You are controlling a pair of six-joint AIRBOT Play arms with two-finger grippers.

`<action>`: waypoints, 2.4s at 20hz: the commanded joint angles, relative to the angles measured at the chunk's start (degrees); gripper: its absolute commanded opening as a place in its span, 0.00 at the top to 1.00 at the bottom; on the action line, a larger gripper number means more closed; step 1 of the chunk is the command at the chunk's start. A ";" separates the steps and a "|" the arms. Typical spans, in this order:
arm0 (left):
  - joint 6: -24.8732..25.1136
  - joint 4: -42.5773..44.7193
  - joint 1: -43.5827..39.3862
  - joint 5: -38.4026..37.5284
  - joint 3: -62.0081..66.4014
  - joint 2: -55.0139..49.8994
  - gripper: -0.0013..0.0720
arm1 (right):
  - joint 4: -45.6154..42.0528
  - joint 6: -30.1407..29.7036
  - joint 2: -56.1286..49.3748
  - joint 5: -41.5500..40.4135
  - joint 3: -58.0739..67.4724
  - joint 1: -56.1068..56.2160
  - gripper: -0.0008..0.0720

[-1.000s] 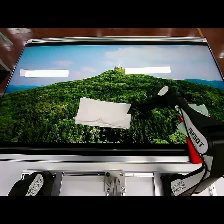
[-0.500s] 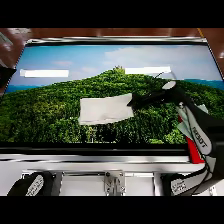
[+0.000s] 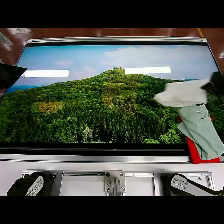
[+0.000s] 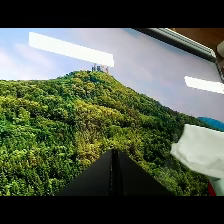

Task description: Fold the shirts.

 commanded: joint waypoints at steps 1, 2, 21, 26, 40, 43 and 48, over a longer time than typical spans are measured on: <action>0.15 0.00 -3.67 -0.04 0.00 0.20 0.91 | -3.45 2.75 2.99 1.40 0.68 -13.73 0.91; 0.15 0.00 -4.92 -0.02 0.00 0.28 0.91 | -3.69 2.97 2.93 1.88 0.68 -16.22 0.91; 0.44 0.07 -9.68 0.15 -4.68 0.02 0.91 | -40.85 4.83 12.55 7.78 -29.55 -20.22 0.03; 1.70 9.18 -11.52 0.04 -5.29 -3.50 0.92 | -24.39 1.49 20.48 -3.72 -20.35 -19.85 0.04; -15.30 43.91 -37.35 -18.23 1.40 -29.24 0.07 | -21.46 4.57 13.18 4.44 -20.13 25.24 0.04; -15.28 43.91 -37.44 -16.17 1.38 -29.42 0.07 | -20.90 4.57 13.18 4.33 -20.13 26.71 0.04; -15.26 43.91 -37.46 -14.80 1.38 -29.42 0.07 | -20.94 4.57 13.20 4.33 -20.13 26.67 0.04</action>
